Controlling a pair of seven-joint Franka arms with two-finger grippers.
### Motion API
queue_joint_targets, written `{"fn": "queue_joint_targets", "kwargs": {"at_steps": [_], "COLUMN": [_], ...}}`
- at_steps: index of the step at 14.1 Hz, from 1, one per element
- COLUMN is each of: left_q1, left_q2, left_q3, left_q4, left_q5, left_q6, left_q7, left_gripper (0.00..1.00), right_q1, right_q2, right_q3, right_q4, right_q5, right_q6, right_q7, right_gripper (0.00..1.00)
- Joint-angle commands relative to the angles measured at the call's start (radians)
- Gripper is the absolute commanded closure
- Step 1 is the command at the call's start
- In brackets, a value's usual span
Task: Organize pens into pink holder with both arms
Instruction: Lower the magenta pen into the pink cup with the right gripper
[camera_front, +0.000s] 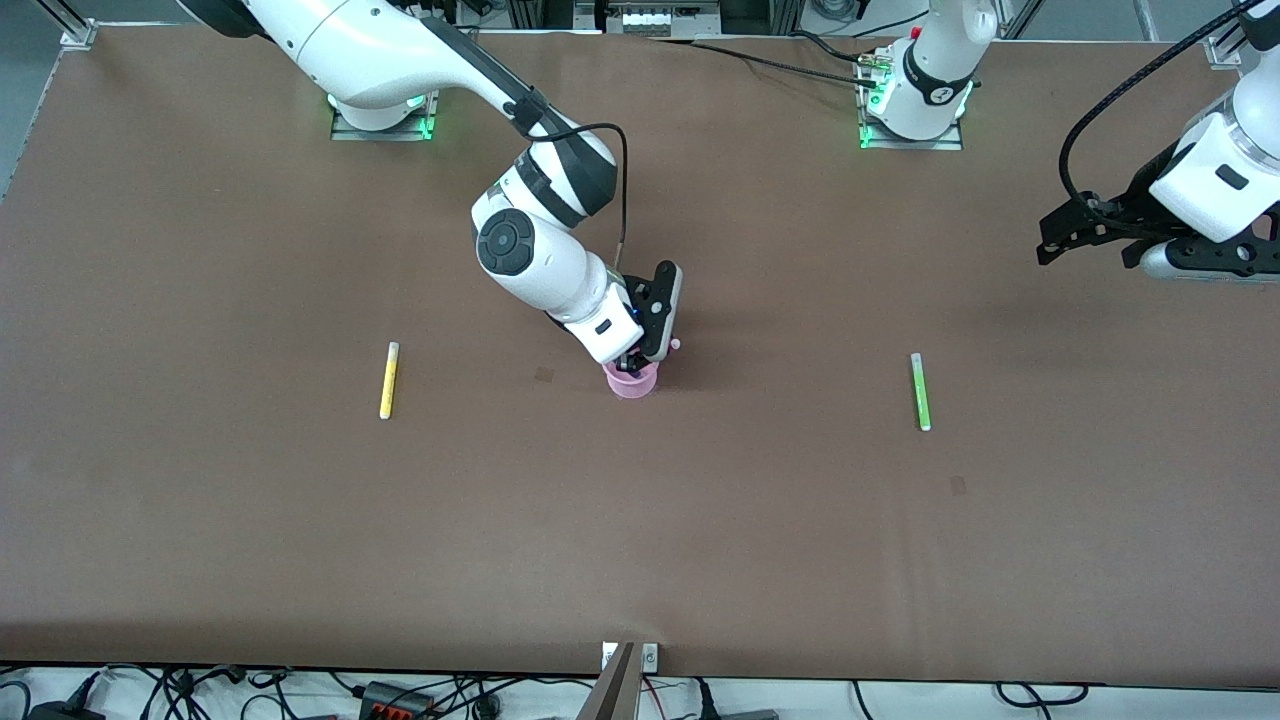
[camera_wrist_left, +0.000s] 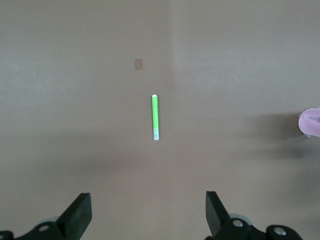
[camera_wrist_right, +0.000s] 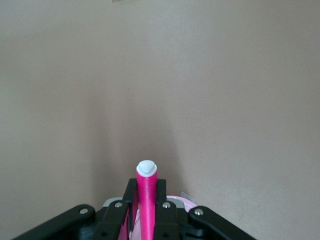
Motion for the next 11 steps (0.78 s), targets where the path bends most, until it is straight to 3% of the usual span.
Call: {"fn": "queue_joint_targets", "kwargs": {"at_steps": [1, 11], "left_q1": [0.004, 0.004], "left_q2": [0.009, 0.009], "left_q3": [-0.004, -0.004], "left_q4": [0.023, 0.023], "left_q5": [0.014, 0.014], "left_q6": [-0.016, -0.018], "left_q7": [-0.011, -0.011], "left_gripper": [0.00, 0.00], "right_q1": [-0.005, -0.007], "right_q2": [0.005, 0.022], "right_q3": [0.003, -0.021], "right_q4": [-0.010, -0.018], "right_q5": [-0.015, -0.015], "right_q6": [-0.002, -0.002], "right_q7": [0.003, -0.020], "right_gripper": [1.00, 1.00]}}
